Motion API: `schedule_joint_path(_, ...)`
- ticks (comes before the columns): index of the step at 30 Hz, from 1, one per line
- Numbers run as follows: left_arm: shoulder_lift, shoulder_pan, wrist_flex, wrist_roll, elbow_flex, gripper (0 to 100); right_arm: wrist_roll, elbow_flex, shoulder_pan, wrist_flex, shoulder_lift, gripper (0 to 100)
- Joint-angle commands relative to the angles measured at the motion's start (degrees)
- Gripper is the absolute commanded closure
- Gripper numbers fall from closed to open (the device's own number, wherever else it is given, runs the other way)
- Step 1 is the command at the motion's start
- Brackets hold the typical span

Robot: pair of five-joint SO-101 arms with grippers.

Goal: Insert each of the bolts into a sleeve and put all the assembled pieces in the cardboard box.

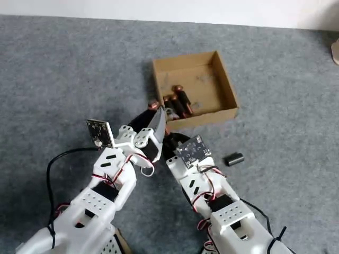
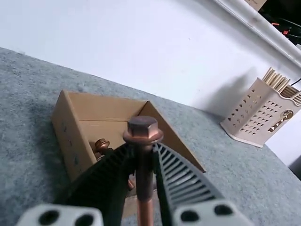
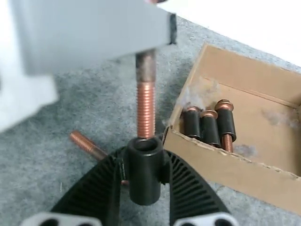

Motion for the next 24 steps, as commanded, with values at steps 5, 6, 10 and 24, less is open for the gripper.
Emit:
schedule_joint_path(5, -1.71, -0.57, 2.29, 0.00, -0.75, 100, -0.97, 4.53, -0.66, -0.66, -1.27, 99.4)
schedule_joint_path(6, -1.71, -0.66, 2.29, 0.00, -0.75, 100, -0.97, 4.53, -0.75, -0.66, -1.27, 99.4)
schedule_joint_path(10, -1.54, -0.66, 2.29, -0.09, -0.84, 100, -0.97, 4.53, -0.75, -0.66, -1.27, 99.4)
schedule_joint_path(24, -1.54, -1.45, 2.29, -5.01, -0.92, 100, -0.44, 4.44, -3.91, -0.75, -1.27, 99.4)
